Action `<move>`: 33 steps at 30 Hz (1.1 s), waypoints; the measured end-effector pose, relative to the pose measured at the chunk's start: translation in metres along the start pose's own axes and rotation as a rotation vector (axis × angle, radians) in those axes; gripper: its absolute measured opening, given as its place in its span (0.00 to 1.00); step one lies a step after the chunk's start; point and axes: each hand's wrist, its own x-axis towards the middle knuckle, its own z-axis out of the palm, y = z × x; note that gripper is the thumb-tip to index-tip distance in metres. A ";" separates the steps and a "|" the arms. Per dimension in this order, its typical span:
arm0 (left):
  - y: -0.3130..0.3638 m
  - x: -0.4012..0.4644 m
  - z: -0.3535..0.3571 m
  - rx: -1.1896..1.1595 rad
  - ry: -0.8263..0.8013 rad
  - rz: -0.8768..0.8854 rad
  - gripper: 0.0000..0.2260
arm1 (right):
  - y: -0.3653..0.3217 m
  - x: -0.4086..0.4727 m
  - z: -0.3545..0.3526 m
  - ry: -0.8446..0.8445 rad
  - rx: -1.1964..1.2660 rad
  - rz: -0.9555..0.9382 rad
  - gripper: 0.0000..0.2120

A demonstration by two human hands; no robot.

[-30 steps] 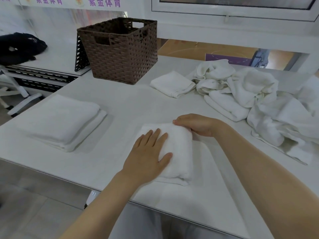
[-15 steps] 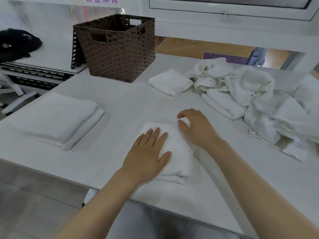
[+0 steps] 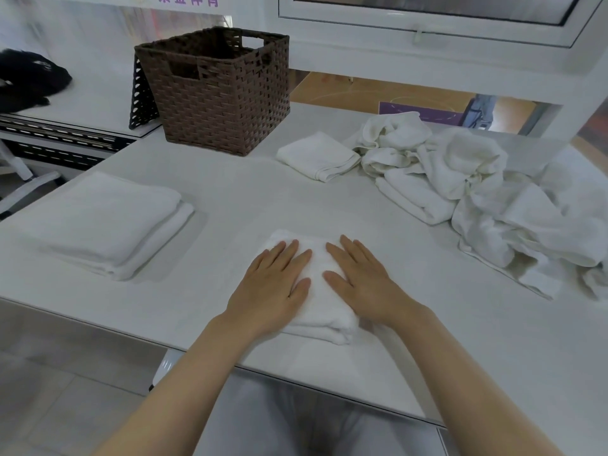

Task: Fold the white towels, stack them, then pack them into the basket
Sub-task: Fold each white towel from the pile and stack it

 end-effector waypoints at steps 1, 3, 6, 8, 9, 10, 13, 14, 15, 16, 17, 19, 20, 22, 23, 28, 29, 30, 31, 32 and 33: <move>-0.002 -0.002 -0.001 -0.067 0.035 0.006 0.35 | -0.003 -0.003 -0.001 0.007 0.122 0.021 0.30; -0.008 -0.009 -0.006 -0.238 0.146 -0.023 0.28 | -0.006 -0.013 -0.002 0.073 0.330 0.049 0.32; -0.019 -0.027 -0.016 -0.405 0.127 -0.207 0.20 | -0.006 -0.029 -0.002 0.160 0.333 0.079 0.35; -0.025 -0.038 -0.022 -0.365 0.067 -0.274 0.23 | -0.009 -0.037 -0.004 0.139 0.289 0.115 0.35; -0.024 -0.042 -0.026 -0.334 0.062 -0.293 0.24 | -0.011 -0.040 -0.005 0.120 0.273 0.133 0.35; -0.022 -0.044 -0.029 -0.304 0.061 -0.307 0.24 | -0.012 -0.042 -0.005 0.102 0.257 0.150 0.35; -0.017 -0.045 -0.038 -0.219 -0.014 -0.360 0.26 | -0.020 -0.046 -0.007 0.069 0.221 0.197 0.34; -0.016 -0.044 -0.040 -0.191 -0.048 -0.375 0.27 | -0.022 -0.047 -0.008 0.065 0.219 0.211 0.34; -0.014 -0.042 -0.042 -0.166 -0.073 -0.381 0.28 | -0.023 -0.047 -0.008 0.063 0.213 0.220 0.35; -0.014 -0.041 -0.042 -0.141 -0.091 -0.380 0.29 | -0.024 -0.046 -0.007 0.060 0.205 0.225 0.35; -0.013 -0.039 -0.041 -0.121 -0.102 -0.373 0.30 | -0.024 -0.046 -0.006 0.055 0.201 0.227 0.36; -0.013 -0.036 -0.041 -0.120 -0.122 -0.366 0.31 | -0.024 -0.045 -0.005 0.040 0.206 0.232 0.36; -0.013 -0.035 -0.041 -0.138 -0.134 -0.370 0.31 | -0.024 -0.045 -0.005 0.033 0.207 0.234 0.37; -0.013 -0.033 -0.042 -0.194 -0.142 -0.376 0.30 | -0.026 -0.045 -0.005 0.027 0.201 0.237 0.37; -0.013 -0.034 -0.042 -0.222 -0.129 -0.369 0.30 | -0.027 -0.045 -0.005 0.027 0.197 0.236 0.37; -0.011 -0.043 -0.030 -0.439 0.036 -0.283 0.29 | -0.027 -0.048 0.002 0.075 0.211 0.232 0.36; -0.012 -0.044 -0.027 -0.481 0.052 -0.275 0.28 | -0.026 -0.048 0.004 0.097 0.235 0.236 0.36; -0.014 -0.046 -0.026 -0.509 0.067 -0.273 0.27 | -0.026 -0.047 0.006 0.121 0.265 0.240 0.35; -0.016 -0.047 -0.024 -0.523 0.090 -0.272 0.24 | -0.027 -0.045 0.007 0.145 0.300 0.244 0.34; -0.018 -0.047 -0.024 -0.530 0.120 -0.269 0.21 | -0.029 -0.042 0.009 0.167 0.334 0.245 0.33; -0.022 -0.047 -0.025 -0.534 0.155 -0.266 0.18 | -0.033 -0.037 0.010 0.189 0.365 0.239 0.32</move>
